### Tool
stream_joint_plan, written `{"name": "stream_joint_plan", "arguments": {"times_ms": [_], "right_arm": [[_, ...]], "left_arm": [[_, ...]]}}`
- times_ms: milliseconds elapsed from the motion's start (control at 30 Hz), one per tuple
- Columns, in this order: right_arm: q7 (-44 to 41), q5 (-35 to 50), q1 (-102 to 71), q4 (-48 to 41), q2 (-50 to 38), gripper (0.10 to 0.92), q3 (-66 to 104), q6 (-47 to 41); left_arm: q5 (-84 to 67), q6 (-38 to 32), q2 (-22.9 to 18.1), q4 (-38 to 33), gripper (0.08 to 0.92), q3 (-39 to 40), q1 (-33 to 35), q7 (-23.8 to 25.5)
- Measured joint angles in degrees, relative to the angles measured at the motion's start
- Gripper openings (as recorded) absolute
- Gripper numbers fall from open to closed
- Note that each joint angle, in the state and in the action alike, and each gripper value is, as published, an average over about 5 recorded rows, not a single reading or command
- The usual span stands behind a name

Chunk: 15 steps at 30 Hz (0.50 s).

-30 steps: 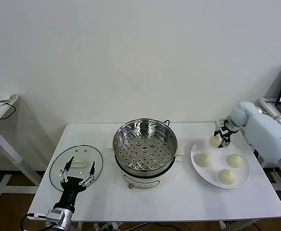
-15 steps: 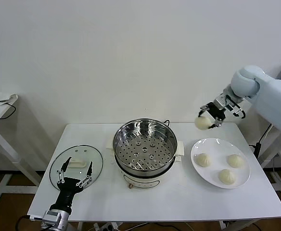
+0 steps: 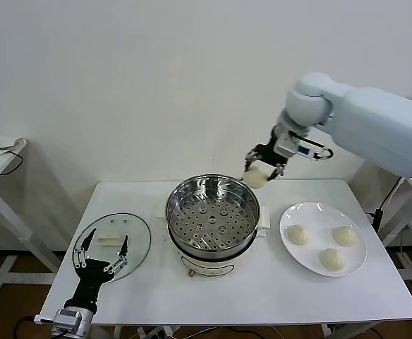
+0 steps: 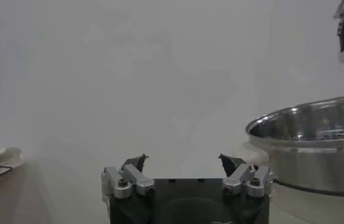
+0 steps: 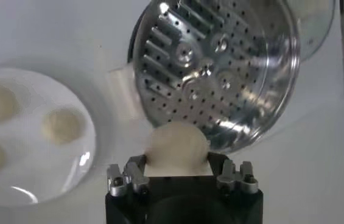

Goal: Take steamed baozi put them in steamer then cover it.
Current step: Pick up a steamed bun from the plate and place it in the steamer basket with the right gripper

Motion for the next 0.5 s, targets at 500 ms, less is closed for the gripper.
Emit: {"name": "stream_joint_plan", "arguments": {"times_ms": [500], "right_arm": [[3.0,-7.0,-7.1,-8.6,10.4,0.687,2.2,7.4]], "left_arm": [[-0.7,0.0,0.3,0.8,0.823,-1.7,-0.6,0.4]]}}
